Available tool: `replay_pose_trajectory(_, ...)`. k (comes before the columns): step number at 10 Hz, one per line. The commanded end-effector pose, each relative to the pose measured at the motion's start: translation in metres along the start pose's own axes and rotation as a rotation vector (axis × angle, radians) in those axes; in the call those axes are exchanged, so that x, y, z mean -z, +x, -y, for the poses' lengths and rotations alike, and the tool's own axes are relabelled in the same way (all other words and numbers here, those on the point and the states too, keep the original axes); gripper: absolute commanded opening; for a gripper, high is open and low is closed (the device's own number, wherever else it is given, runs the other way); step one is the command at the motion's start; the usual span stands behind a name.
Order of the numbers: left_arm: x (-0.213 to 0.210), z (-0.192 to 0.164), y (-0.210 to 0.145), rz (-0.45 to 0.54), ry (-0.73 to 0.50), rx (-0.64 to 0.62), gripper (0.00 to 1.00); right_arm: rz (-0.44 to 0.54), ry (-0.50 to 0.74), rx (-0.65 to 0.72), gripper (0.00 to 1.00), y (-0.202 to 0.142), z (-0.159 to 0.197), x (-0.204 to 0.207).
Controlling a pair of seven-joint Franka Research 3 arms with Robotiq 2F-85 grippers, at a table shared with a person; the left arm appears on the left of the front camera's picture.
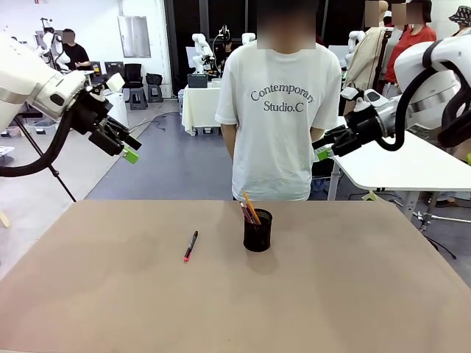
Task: Place the pens into the pen holder.
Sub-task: Pick up a writing instrument from the table and place it into the Pen holder.
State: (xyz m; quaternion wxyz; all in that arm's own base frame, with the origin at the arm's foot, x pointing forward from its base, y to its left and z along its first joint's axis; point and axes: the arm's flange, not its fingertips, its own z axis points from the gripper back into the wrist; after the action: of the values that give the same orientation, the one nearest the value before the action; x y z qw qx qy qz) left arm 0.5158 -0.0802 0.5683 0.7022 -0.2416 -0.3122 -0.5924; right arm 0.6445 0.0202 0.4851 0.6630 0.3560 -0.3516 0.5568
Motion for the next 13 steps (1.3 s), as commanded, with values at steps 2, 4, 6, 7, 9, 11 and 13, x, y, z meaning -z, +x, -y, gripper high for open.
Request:
replay_pose_trajectory(2, -0.002, 0.001, -0.001, 0.0, 0.004, 0.0, 1.0, -0.094, -0.002, 0.047, 1.0, 0.001, 0.006, -0.021)
replay_pose_trajectory(4, -0.002, 0.001, -0.001, 0.0, 0.004, 0.0, 1.0, -0.12, -0.032, 0.078, 1.0, 0.006, 0.005, -0.041)
replay_pose_trajectory(6, -0.002, 0.001, -0.001, 0.0, 0.004, 0.0, 1.0, -0.132, -0.053, 0.088, 1.0, -0.003, 0.004, -0.048)
replay_pose_trajectory(7, -0.002, 0.001, -0.001, 0.0, 0.004, 0.0, 1.0, -0.14, -0.033, 0.107, 1.0, -0.005, 0.003, -0.05)
replay_pose_trajectory(9, -0.002, 0.001, -0.001, 0.0, 0.004, 0.0, 1.0, -0.12, -0.035, 0.09, 1.0, -0.007, 0.009, -0.05)
replay_pose_trajectory(11, -0.002, 0.001, -0.001, 0.0, 0.004, 0.0, 1.0, -0.113, -0.052, 0.071, 1.0, -0.009, 0.005, -0.05)
replay_pose_trajectory(13, -0.002, 0.001, -0.001, 0.0, 0.004, 0.0, 1.0, -0.113, -0.052, 0.071, 1.0, -0.009, 0.005, -0.05)
